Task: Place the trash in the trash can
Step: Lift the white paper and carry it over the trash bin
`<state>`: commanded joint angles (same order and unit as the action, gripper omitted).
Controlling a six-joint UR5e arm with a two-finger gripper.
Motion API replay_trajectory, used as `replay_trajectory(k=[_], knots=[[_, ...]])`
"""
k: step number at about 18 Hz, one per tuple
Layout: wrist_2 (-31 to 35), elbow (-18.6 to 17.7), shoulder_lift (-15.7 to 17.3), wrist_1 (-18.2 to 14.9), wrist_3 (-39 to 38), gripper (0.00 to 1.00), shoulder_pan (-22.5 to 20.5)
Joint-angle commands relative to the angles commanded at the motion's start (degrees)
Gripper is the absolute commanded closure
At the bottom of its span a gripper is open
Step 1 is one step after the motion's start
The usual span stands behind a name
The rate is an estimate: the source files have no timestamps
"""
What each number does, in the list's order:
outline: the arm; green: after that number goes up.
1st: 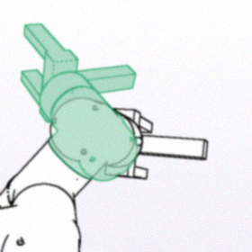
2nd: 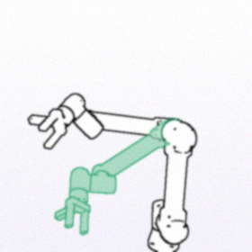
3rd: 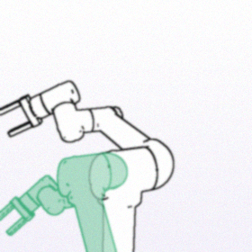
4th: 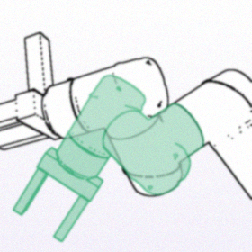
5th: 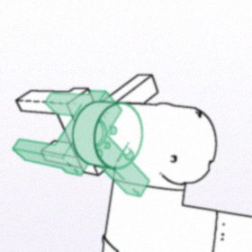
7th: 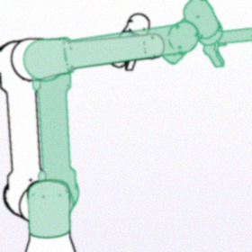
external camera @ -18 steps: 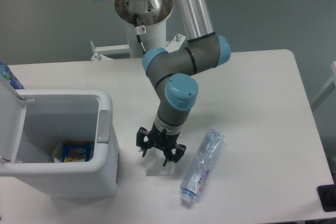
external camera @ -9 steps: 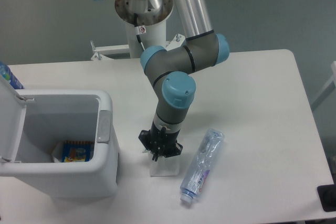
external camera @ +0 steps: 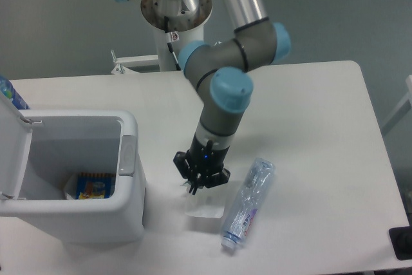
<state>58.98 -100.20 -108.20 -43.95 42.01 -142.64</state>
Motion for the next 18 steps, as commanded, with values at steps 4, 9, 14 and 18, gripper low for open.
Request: replay_trajectory(k=[4,9,14,18], knots=[[-4.2,5.5,1.2,0.1,-6.7,1.00,-2.6],[-8.7,16.2,1.7,0.2,-25.0,1.00,-2.7],[-8.6,17.7,6.1,0.4,-32.6,1.00,0.3],[-8.6,16.9,8.8,0.4,-36.2,1.00,3.8]])
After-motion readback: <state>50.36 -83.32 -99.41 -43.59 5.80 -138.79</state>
